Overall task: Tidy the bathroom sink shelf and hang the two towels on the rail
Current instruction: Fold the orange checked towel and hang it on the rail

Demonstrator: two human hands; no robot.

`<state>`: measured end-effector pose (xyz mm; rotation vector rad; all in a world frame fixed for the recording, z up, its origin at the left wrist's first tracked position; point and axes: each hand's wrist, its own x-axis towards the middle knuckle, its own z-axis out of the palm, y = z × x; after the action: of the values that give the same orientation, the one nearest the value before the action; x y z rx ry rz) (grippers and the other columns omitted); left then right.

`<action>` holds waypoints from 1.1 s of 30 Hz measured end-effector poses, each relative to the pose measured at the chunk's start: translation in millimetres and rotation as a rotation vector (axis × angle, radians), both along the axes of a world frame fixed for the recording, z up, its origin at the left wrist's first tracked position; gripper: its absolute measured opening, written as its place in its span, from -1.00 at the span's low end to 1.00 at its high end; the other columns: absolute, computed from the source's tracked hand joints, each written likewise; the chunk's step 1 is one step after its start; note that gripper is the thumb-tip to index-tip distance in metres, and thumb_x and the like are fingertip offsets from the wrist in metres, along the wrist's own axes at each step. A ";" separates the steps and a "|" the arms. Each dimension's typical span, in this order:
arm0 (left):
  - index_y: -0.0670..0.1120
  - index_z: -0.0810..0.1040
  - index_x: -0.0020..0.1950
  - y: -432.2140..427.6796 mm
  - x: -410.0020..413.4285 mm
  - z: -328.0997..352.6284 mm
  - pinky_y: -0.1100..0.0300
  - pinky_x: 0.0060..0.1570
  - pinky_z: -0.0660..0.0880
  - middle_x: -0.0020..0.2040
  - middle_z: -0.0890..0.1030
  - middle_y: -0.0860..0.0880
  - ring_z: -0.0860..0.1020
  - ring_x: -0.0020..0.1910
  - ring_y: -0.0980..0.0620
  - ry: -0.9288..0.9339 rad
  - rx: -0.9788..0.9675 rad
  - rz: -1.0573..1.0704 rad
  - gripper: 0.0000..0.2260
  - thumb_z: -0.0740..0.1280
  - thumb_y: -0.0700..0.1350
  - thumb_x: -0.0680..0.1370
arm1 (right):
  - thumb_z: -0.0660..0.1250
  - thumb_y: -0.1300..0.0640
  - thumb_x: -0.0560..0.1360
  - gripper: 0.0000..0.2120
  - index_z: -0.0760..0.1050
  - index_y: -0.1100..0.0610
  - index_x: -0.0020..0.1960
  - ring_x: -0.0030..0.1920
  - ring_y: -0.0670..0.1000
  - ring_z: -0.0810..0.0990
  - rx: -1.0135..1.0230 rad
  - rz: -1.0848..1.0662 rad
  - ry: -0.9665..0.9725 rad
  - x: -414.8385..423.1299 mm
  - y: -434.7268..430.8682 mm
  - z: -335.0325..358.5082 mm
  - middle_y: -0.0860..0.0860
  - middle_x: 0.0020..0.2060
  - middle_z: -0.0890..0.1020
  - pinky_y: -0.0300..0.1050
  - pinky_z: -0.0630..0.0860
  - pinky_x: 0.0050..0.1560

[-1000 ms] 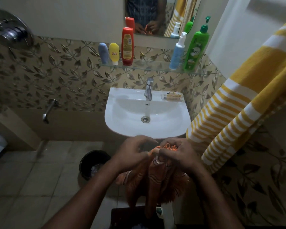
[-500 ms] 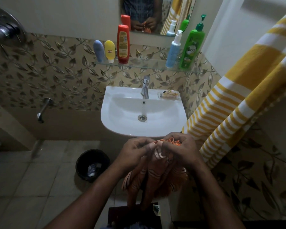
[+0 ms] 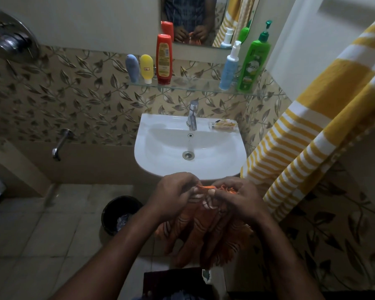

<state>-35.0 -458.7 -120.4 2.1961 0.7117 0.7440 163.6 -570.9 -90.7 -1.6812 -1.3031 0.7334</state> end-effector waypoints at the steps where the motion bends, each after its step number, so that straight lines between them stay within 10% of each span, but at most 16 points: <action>1: -0.02 0.69 0.05 1.7 -1.6 -2.6 0.00 -0.07 0.57 -0.10 0.68 0.09 0.62 -0.08 0.04 0.060 0.032 -0.013 -0.83 0.34 -0.08 0.53 | 0.53 -0.05 0.39 -0.87 0.75 -0.02 -0.13 -0.15 -0.11 0.67 0.033 0.006 -0.036 0.1 0.5 0.0 -0.10 -0.21 0.72 -0.16 0.54 -0.10; 5: -0.02 0.73 0.03 7.0 -8.7 -14.7 0.01 0.00 0.57 -0.09 0.72 0.01 0.64 -0.03 -0.07 0.225 0.007 0.148 -0.68 0.21 -0.11 0.44 | 0.50 0.09 0.45 -0.94 0.69 0.07 -0.12 -0.08 -0.07 0.69 0.127 0.031 0.046 -2.2 -0.8 0.7 -0.06 -0.13 0.73 -0.17 0.56 -0.04; 10: -0.21 0.67 -0.04 15.5 -13.1 -7.5 0.31 -0.25 0.53 -0.24 0.72 0.05 0.63 -0.26 0.20 -0.201 -0.566 0.391 -0.85 0.37 -0.42 0.56 | 0.47 0.14 0.44 -0.95 0.65 0.05 -0.10 -0.25 -0.10 0.62 0.142 -0.067 0.087 -2.6 -2.2 -2.3 -0.08 -0.25 0.69 -0.17 0.53 -0.17; 14: -0.05 0.69 -0.10 12.0 -11.3 8.8 0.18 -0.14 0.54 -0.25 0.70 0.09 0.62 -0.22 0.16 -0.210 -0.472 0.229 -0.89 0.44 -0.12 0.61 | 0.60 0.13 0.46 -0.85 0.75 -0.07 -0.02 -0.17 -0.17 0.67 0.099 -0.214 0.049 -0.2 3.5 -5.1 -0.19 -0.16 0.76 -0.13 0.59 -0.07; 18: 0.06 0.73 -0.12 3.8 0.2 22.4 -0.03 -0.11 0.64 -0.22 0.73 0.04 0.71 -0.19 0.02 -0.066 -0.294 0.108 -0.75 0.41 0.21 0.50 | 0.59 -0.30 0.19 -0.58 0.76 -0.20 0.01 -0.07 -0.25 0.71 -0.069 -0.081 -0.094 -16.9 10.4 2.8 -0.27 -0.13 0.76 -0.25 0.60 -0.02; 21: 0.06 0.73 -0.10 3.7 4.3 25.5 0.00 -0.14 0.62 -0.24 0.72 0.06 0.69 -0.21 0.07 -0.028 -0.209 0.106 -0.67 0.38 0.29 0.45 | 0.57 -0.23 0.34 -0.77 0.76 -0.15 -0.08 -0.21 -0.23 0.68 -0.048 -0.076 -0.179 -24.9 15.9 2.0 -0.21 -0.25 0.74 -0.16 0.57 -0.17; 33: -0.01 0.72 -0.07 22.6 -21.1 -6.1 -0.01 0.01 0.65 -0.16 0.73 0.09 0.69 -0.11 0.08 0.065 -0.315 0.260 -0.87 0.37 -0.05 0.51 | 0.48 0.05 0.48 -0.95 0.66 -0.04 -0.16 -0.12 -0.03 0.68 0.144 -0.024 0.219 -10.8 4.3 3.6 0.01 -0.15 0.72 -0.12 0.57 -0.04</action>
<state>-56.0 -436.1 -126.5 1.8689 1.0841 0.6388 152.8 -566.6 -87.1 -1.4560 -1.1523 0.7672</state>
